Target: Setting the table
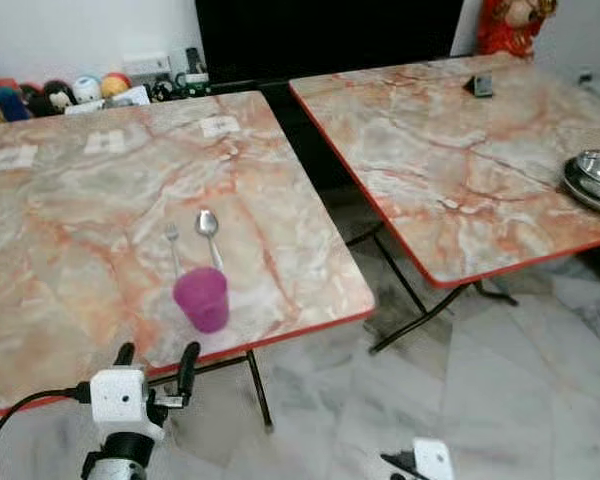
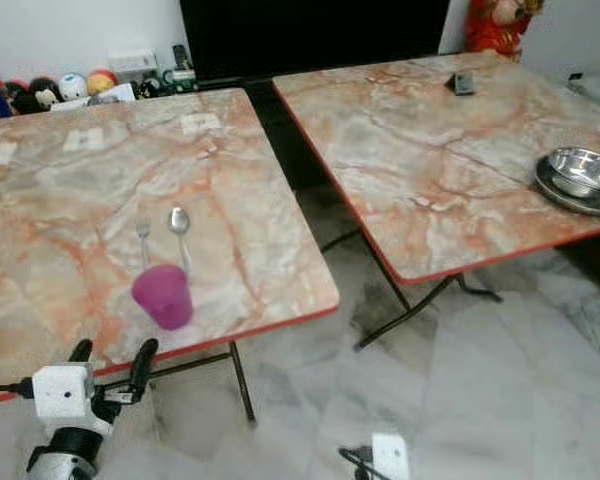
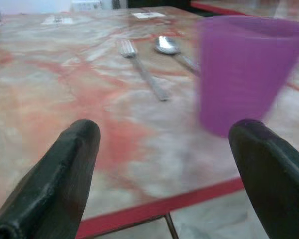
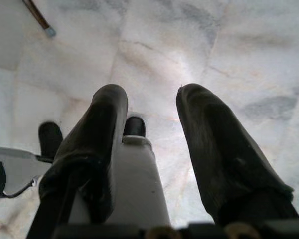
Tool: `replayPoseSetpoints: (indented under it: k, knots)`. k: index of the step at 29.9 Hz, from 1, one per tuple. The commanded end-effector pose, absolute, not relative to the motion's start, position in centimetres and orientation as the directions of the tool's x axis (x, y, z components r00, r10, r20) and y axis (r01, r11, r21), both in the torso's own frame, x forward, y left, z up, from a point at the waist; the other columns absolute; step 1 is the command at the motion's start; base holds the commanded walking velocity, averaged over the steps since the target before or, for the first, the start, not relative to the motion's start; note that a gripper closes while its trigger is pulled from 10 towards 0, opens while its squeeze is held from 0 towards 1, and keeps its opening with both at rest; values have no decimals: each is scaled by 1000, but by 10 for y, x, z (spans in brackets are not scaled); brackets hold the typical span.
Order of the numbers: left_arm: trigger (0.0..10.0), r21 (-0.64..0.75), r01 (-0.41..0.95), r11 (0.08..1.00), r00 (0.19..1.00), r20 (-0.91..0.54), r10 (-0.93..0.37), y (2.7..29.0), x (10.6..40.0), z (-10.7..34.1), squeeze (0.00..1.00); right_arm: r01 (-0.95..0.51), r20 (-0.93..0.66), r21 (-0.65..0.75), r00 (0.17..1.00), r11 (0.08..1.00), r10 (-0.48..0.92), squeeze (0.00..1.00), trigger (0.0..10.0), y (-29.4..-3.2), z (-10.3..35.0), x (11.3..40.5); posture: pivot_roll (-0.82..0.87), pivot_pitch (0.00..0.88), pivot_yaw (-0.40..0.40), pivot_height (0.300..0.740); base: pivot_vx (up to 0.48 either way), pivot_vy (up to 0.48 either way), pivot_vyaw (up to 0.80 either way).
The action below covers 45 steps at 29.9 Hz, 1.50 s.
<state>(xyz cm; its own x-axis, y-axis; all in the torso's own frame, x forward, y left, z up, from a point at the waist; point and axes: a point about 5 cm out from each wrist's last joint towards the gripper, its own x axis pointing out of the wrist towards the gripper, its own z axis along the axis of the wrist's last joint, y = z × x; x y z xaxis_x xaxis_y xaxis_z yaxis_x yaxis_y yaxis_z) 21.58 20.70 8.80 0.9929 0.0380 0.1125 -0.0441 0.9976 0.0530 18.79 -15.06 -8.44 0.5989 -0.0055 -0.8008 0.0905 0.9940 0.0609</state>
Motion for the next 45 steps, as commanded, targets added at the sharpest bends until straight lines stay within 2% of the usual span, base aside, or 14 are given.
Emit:
replayPoseSetpoints:
  k: [1,14,27,34,45]
  knots:
    - [10000,73,-39,997,994,104,31,209,213,88,0,94,-800,74,600,993,3,0,10000,-146,-84,189,84,94,-20,740,0,0,-769]
    - [10000,81,-27,996,996,91,19,210,209,85,0,83,-801,73,599,994,8,0,10000,-146,-84,188,86,97,-22,740,0,0,-726]
    - [10000,77,-1,997,998,58,-4,205,213,80,0,76,-800,72,600,994,12,0,10000,-146,-84,189,82,93,-21,740,0,0,0]
    - [10000,79,61,995,997,38,-64,199,225,76,0,74,-800,71,600,995,13,0,10000,-146,-84,189,80,90,-22,740,0,0,0]
    - [10000,93,74,993,997,19,-76,195,240,72,0,72,-800,69,600,995,12,0,10000,-146,-84,188,69,88,-20,740,0,0,0]
